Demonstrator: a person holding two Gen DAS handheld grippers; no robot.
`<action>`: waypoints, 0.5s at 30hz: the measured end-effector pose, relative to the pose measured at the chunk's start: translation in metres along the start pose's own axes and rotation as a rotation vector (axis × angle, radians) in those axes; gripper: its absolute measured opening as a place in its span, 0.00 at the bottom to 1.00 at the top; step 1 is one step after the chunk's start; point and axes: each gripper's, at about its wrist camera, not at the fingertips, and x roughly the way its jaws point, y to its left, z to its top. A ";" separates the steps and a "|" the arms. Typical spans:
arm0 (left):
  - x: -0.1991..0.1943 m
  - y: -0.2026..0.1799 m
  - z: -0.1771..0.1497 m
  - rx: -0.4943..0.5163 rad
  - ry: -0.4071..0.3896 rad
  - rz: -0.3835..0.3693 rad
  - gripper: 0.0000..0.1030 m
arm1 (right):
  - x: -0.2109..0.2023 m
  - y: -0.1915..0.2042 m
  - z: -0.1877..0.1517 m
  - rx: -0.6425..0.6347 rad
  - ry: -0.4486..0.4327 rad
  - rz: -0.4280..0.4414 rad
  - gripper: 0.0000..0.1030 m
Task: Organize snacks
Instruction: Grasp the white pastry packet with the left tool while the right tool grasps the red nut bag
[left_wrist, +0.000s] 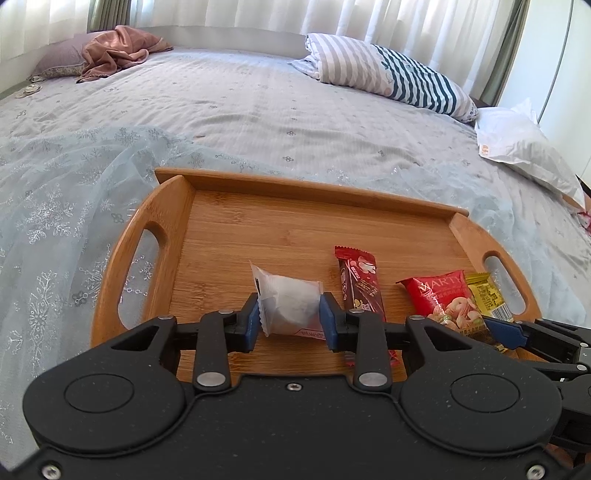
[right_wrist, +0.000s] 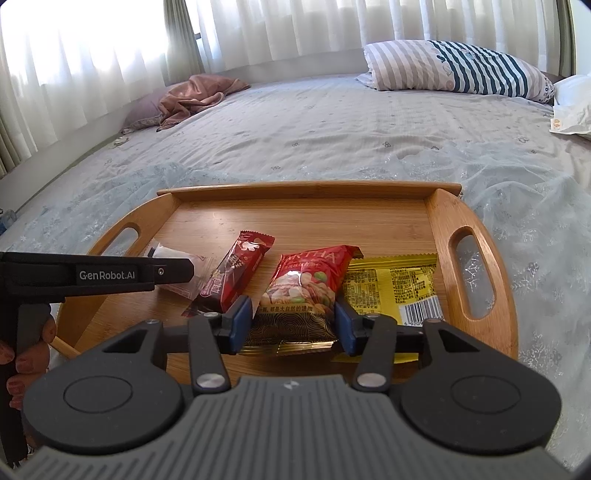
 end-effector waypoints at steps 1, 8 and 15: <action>0.000 0.000 0.000 0.001 0.001 0.001 0.30 | 0.000 0.000 0.000 -0.001 0.000 0.000 0.57; -0.008 -0.001 0.000 0.024 -0.003 0.023 0.42 | -0.003 0.002 0.000 -0.003 -0.002 0.004 0.70; -0.022 0.000 0.000 0.036 -0.019 0.048 0.67 | -0.012 0.008 -0.001 -0.017 -0.018 0.000 0.82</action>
